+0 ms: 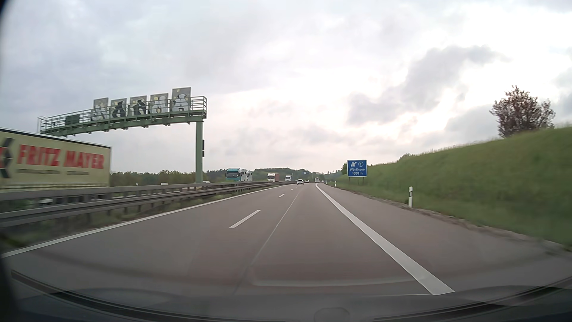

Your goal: Follow the waypoints while adhering to traffic rules and regulations

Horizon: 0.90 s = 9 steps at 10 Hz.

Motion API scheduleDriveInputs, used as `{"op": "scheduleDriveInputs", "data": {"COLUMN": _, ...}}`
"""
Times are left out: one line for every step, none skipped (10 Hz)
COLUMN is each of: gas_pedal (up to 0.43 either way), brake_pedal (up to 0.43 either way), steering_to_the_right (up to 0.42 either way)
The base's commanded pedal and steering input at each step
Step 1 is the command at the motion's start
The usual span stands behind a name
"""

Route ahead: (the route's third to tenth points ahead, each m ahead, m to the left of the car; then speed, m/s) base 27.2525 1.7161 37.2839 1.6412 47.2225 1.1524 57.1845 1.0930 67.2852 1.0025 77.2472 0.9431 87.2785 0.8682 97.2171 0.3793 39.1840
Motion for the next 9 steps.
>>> {"op": "scheduleDriveInputs", "data": {"gas_pedal": 0.500, "brake_pedal": 0.000, "steering_to_the_right": 0.001}}
{"op": "scheduleDriveInputs", "data": {"gas_pedal": 0.480, "brake_pedal": 0.000, "steering_to_the_right": 0.000}}
{"op": "scheduleDriveInputs", "data": {"gas_pedal": 0.469, "brake_pedal": 0.000, "steering_to_the_right": 0.000}}
{"op": "scheduleDriveInputs", "data": {"gas_pedal": 0.469, "brake_pedal": 0.000, "steering_to_the_right": 0.000}}
{"op": "scheduleDriveInputs", "data": {"gas_pedal": 0.469, "brake_pedal": 0.000, "steering_to_the_right": 0.000}}
{"op": "scheduleDriveInputs", "data": {"gas_pedal": 0.469, "brake_pedal": 0.000, "steering_to_the_right": 0.000}}
{"op": "scheduleDriveInputs", "data": {"gas_pedal": 0.469, "brake_pedal": 0.000, "steering_to_the_right": 0.000}}
{"op": "scheduleDriveInputs", "data": {"gas_pedal": 0.469, "brake_pedal": 0.000, "steering_to_the_right": 0.000}}
{"op": "scheduleDriveInputs", "data": {"gas_pedal": 0.469, "brake_pedal": 0.000, "steering_to_the_right": 0.000}}
